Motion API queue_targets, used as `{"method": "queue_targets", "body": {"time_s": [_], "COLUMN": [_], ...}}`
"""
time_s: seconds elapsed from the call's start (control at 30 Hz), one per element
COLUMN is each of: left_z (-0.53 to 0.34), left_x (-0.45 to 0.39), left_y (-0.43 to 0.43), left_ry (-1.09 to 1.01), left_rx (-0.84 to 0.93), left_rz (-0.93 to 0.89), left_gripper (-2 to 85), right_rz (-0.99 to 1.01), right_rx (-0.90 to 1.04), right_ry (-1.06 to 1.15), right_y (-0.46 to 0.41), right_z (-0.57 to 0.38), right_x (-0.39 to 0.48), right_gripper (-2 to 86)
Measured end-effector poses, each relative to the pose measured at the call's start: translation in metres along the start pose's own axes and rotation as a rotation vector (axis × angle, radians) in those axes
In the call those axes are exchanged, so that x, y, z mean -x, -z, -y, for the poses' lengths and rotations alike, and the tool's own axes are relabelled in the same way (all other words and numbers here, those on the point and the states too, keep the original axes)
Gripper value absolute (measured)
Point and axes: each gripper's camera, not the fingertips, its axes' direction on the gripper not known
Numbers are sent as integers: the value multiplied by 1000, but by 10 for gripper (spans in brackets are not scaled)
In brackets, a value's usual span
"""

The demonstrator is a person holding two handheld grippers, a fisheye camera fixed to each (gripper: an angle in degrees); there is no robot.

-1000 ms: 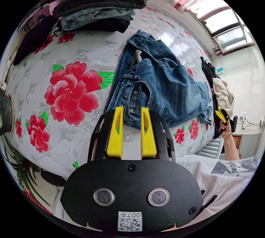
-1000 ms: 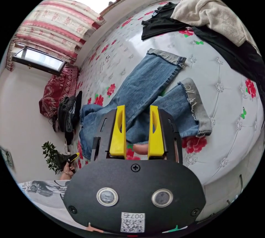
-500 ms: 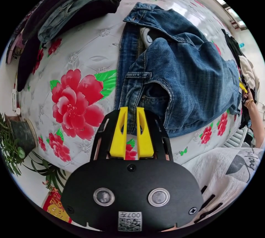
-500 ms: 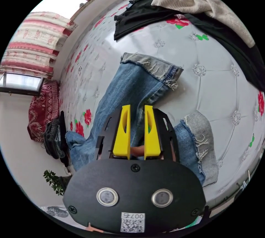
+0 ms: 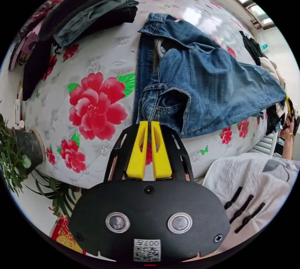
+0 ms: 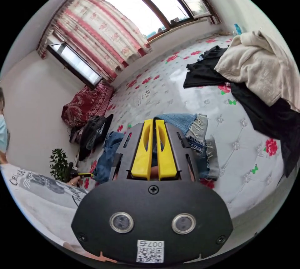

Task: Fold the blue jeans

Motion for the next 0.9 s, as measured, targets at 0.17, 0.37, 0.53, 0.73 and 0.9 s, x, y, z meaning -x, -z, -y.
{"method": "queue_targets", "body": {"time_s": [0.17, 0.37, 0.53, 0.73, 0.9], "left_z": [-71, -138, -164, -150, -78], "left_x": [21, 64, 92, 104, 83], "left_y": [6, -28, 15, 80, 68], "left_ry": [2, 272, 390, 369, 229], "left_rx": [135, 275, 124, -85, -114], "left_rz": [217, 112, 11, 25, -42], "left_gripper": [-7, 2, 7, 2, 49], "right_rz": [-97, -225, -322, -333, -348], "right_rx": [359, 340, 256, 324, 461], "right_ry": [-230, -397, -201, -86, -153], "right_y": [-4, -28, -52, -138, -222], "right_z": [-107, -167, -111, -45, -9], "right_x": [-38, -51, -16, -10, -37], "right_gripper": [6, 33, 58, 71, 76]}}
